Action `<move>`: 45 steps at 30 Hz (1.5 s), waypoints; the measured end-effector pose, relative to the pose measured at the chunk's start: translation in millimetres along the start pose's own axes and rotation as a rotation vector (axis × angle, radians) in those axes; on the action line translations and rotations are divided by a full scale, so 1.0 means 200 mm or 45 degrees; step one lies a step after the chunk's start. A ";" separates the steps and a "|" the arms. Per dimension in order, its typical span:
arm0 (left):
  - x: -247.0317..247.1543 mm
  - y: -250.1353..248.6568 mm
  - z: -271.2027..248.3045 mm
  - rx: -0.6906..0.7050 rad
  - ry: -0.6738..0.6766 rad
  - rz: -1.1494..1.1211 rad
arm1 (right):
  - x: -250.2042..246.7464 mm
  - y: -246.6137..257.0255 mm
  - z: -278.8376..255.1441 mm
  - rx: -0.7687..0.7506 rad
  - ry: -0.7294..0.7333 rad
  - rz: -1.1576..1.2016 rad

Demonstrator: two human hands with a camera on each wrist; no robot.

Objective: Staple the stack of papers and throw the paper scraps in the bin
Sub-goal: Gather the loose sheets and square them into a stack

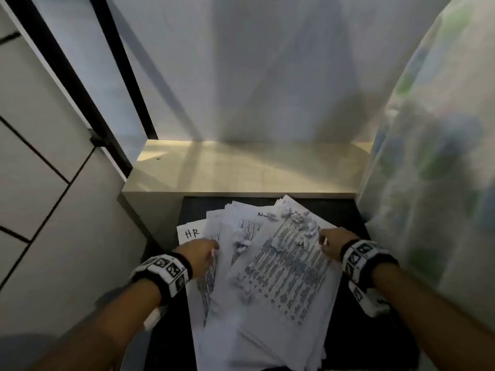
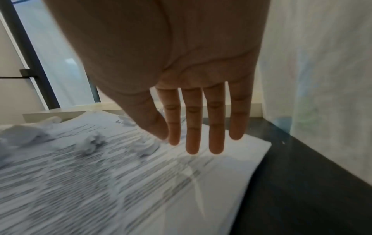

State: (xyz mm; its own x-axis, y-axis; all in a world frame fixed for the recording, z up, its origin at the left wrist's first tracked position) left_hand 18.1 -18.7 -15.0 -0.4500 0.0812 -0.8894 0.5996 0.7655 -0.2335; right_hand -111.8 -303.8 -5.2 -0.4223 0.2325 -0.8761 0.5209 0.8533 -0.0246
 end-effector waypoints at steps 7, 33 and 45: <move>0.09 -0.07 0.14 -0.033 -0.163 -0.093 | -0.09 -0.05 0.22 -0.001 -0.197 -0.065; 0.17 -0.19 0.17 -0.047 -0.334 -0.665 | 0.16 0.25 0.21 -0.119 -0.473 -0.133; 0.22 -0.23 0.25 -0.058 -0.218 -0.306 | 0.09 0.18 0.11 -0.174 -0.506 0.112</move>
State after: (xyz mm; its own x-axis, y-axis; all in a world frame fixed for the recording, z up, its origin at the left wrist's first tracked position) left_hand 4.4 -82.1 -63.1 -0.4545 -0.2117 -0.8652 0.4573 0.7781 -0.4306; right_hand -83.8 -279.6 -32.4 -0.0482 0.1325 -0.9900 0.4277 0.8984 0.0994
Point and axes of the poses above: each hand's wrist, its own z-axis towards the middle knuckle, its own x-axis out of the palm, y = z × x, the point moved 3 cm from there along z, towards the middle knuckle, and after that the axes turned 7 degrees about -y, right-handed, at the moved point
